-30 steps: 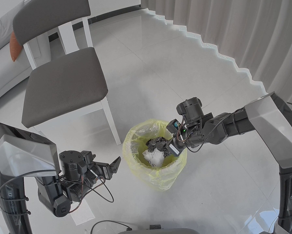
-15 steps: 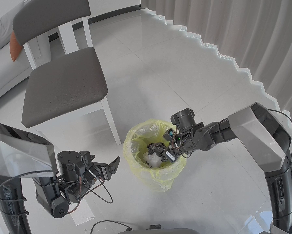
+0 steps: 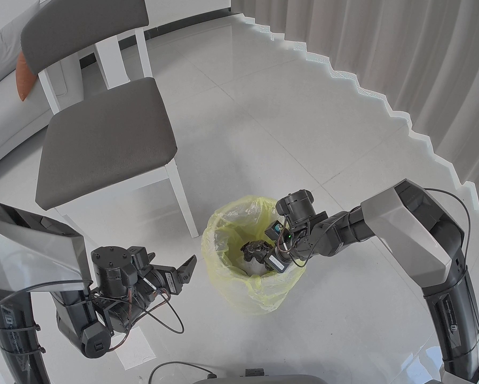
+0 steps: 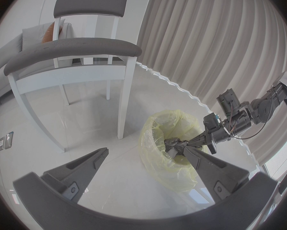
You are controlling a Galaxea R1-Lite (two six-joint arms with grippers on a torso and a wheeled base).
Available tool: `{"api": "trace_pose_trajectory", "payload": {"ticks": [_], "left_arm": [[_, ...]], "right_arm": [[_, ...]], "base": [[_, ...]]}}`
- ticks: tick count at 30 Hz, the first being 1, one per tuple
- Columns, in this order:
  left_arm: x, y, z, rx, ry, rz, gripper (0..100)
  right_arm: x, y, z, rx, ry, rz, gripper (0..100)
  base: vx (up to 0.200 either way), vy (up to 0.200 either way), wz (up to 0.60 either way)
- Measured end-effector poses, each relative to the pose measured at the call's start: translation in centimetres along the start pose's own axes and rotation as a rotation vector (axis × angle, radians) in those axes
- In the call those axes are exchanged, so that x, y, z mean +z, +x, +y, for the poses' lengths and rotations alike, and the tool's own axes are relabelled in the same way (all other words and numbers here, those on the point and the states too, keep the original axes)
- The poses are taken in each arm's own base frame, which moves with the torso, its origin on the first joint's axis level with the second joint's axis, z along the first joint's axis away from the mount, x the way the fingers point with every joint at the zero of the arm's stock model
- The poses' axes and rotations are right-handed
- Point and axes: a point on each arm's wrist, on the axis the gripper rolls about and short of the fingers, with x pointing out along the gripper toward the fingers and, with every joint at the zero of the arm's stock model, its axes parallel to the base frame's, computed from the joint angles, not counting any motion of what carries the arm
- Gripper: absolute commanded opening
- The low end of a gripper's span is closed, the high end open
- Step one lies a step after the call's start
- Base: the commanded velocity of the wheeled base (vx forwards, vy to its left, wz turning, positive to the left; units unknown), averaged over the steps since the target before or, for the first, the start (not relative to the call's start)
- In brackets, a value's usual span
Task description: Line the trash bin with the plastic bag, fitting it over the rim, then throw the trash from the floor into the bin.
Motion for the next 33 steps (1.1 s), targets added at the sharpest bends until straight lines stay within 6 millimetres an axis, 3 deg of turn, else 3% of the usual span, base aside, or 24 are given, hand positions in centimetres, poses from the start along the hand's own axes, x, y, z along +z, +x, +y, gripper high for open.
{"api": "trace_pose_trajectory", "payload": {"ticks": [3,4,22,27,33], "left_arm": [[0.0,0.0,0.0,0.0,0.0,-0.001,100],[0.0,-0.1,0.0,0.0,0.0,0.0,100],[-0.1,0.0,0.0,0.0,-0.007,0.003,100],[-0.7,0.4,-0.1,0.0,-0.007,0.023,100],[-1.3,0.9,-0.3,-0.005,-0.011,0.038,100]], "right_arm": [[-0.1,0.1,0.0,-0.001,0.0,0.005,0],[-0.1,0.1,0.0,-0.002,0.001,0.004,100],[0.6,-1.0,-0.3,-0.028,0.004,-0.02,100],[0.9,-2.5,-0.7,-0.039,0.016,-0.035,100],[1.4,-5.7,-1.5,-0.064,0.032,-0.067,100]], "base": [[0.0,0.0,0.0],[0.0,0.0,0.0],[0.0,0.0,0.0],[0.0,0.0,0.0],[0.0,0.0,0.0]]}}
